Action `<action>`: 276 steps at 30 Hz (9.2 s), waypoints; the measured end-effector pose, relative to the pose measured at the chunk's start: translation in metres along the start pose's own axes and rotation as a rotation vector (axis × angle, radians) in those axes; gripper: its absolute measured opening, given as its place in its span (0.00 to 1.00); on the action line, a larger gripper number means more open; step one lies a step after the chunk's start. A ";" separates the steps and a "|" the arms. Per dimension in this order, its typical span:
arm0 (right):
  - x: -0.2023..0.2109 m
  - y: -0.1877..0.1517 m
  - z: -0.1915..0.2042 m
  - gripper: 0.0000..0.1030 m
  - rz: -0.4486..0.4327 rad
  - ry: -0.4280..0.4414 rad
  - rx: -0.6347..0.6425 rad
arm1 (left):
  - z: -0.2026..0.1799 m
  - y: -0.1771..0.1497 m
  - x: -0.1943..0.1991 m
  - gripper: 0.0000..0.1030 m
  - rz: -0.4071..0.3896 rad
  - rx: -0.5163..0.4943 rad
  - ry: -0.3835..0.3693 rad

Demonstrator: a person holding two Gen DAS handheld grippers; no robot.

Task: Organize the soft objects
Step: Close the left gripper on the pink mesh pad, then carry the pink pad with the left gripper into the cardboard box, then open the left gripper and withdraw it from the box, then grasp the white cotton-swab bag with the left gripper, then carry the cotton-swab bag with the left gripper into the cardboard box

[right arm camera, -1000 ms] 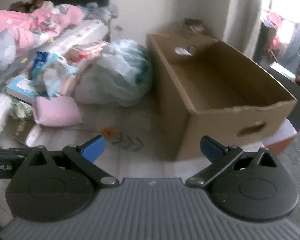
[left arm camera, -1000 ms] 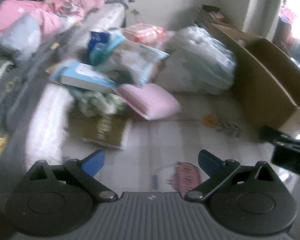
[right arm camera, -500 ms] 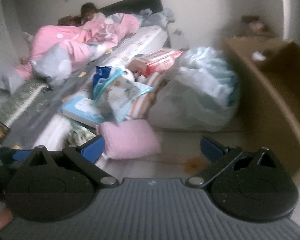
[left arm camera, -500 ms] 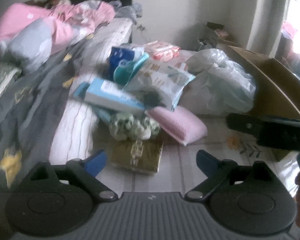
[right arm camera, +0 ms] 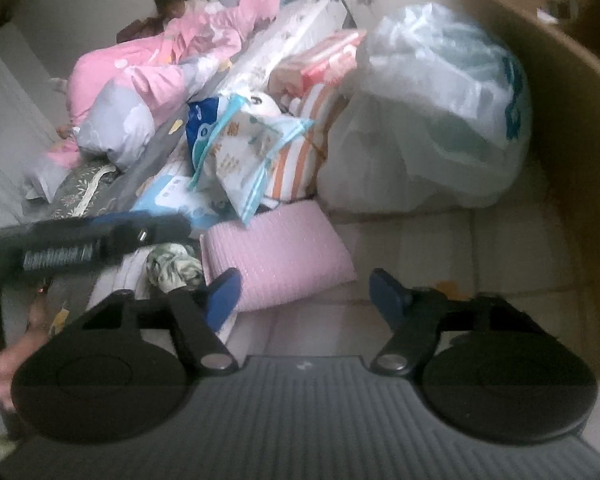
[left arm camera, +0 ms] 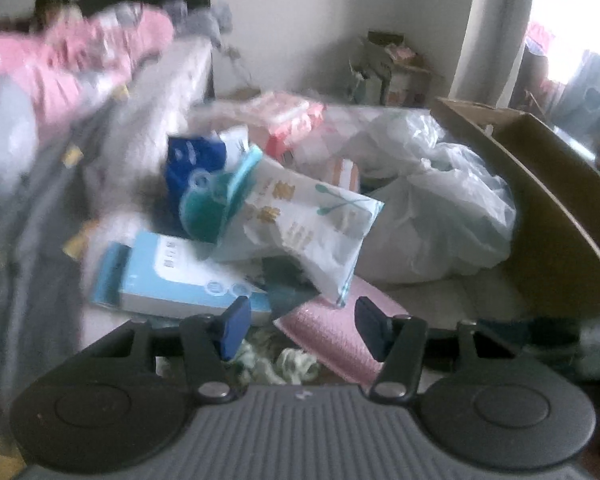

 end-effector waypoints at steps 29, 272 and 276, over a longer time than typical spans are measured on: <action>0.058 -0.051 -0.041 0.47 0.082 -0.053 -0.027 | -0.064 -0.076 -0.004 0.70 0.302 0.056 -0.284; 0.102 0.253 -0.319 0.21 -0.101 -0.118 -0.346 | -0.377 0.178 -0.150 0.54 0.070 -0.385 -0.213; 0.076 0.248 -0.345 0.21 -0.058 -0.144 -0.369 | -0.378 0.172 -0.166 0.54 0.113 -0.388 -0.198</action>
Point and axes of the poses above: each gripper's, at about its wrist camera, not at the fingertips, and x roughly against the way its jaws point, z to its left, y to its top, the point moved 4 cm from there along -x, roughly the way its jaws point, and after that the axes turned 13 degrees about y, right-handed, at the moved point
